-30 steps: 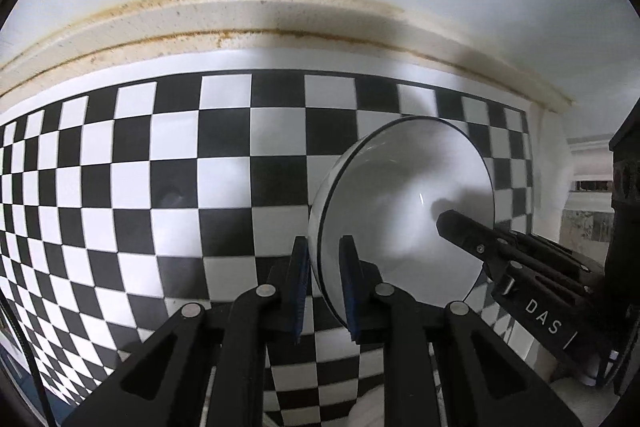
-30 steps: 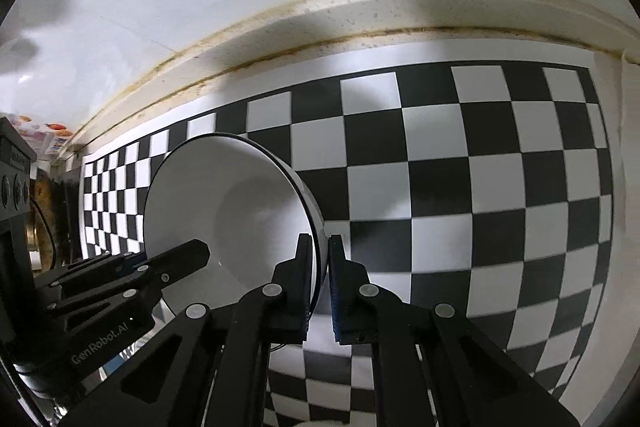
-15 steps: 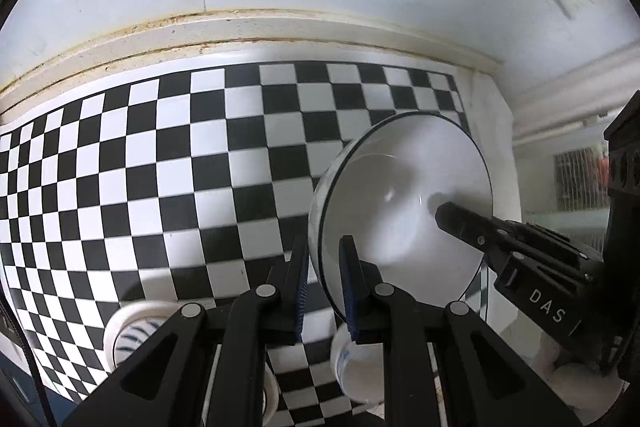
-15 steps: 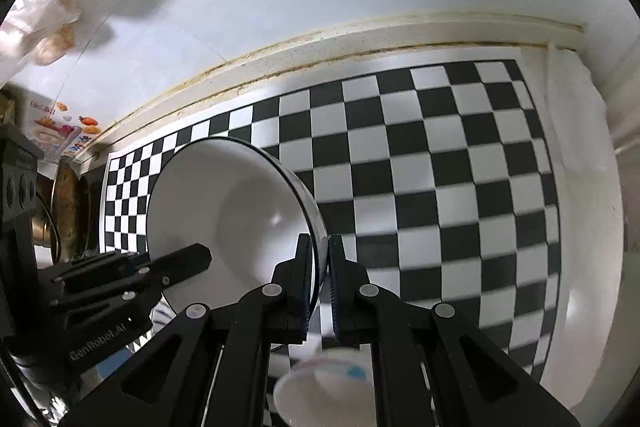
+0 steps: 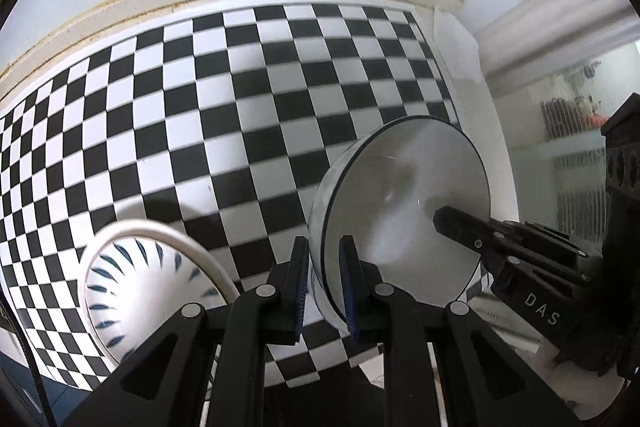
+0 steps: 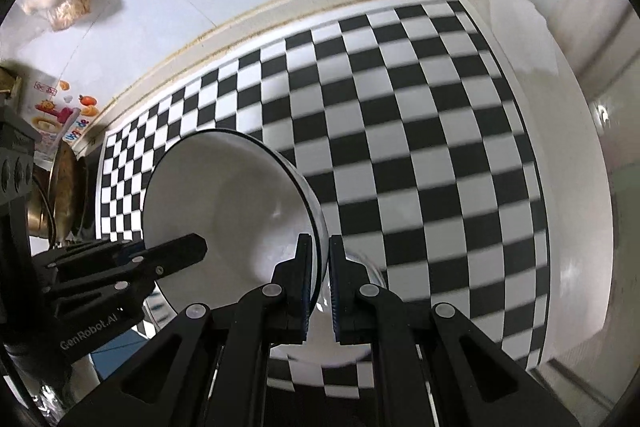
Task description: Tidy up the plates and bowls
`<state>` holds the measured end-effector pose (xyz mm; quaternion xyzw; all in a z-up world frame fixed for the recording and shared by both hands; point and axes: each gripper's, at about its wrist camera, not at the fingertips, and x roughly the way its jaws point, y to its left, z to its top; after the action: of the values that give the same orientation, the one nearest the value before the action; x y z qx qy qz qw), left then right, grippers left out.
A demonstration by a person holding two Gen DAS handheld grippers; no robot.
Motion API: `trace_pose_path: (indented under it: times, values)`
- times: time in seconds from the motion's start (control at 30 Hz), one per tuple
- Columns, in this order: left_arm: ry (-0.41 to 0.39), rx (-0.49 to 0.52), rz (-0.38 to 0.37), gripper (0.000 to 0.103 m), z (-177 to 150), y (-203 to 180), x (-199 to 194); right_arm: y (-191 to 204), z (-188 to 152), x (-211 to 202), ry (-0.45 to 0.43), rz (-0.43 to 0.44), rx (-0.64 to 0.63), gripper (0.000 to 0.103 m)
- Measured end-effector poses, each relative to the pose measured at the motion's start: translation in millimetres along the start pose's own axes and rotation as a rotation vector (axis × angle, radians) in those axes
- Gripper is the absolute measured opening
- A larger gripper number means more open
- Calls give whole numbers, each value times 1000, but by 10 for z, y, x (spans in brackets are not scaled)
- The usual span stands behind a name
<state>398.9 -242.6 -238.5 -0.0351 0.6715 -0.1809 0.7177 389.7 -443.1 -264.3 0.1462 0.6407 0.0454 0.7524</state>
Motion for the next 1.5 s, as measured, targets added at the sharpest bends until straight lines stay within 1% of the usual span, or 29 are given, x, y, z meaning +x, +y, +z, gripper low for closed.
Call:
trace_pose_path:
  times: [0.27, 0.47, 0.6, 0.77, 0.83, 0.97, 1.17, 1.37, 1.5]
  values:
    - [66, 29, 18, 13, -258, -112, 264, -168, -365, 132, 43, -10, 24, 9]
    - [118, 47, 48, 13, -360, -147, 505, -274, -459, 286, 84, -19, 34, 9]
    - [134, 57, 68, 13, -378, -161, 591, -329, -501, 390, 110, -26, 38, 9]
    - [124, 80, 110, 13, -390, -213, 642, -348, -527, 479, 135, -36, 34, 11]
    - [123, 83, 123, 13, -378, -241, 658, -341, -508, 503, 139, -54, 28, 11]
    - [117, 88, 140, 13, -374, -276, 681, -339, -466, 519, 152, -54, 26, 12]
    - [117, 79, 150, 13, -368, -267, 686, -319, -442, 515, 167, -70, 13, 14]
    - [125, 65, 145, 14, -379, -248, 676, -290, -436, 482, 167, -91, 6, 17]
    - [113, 67, 152, 14, -391, -285, 637, -301, -448, 445, 166, -86, 4, 17]
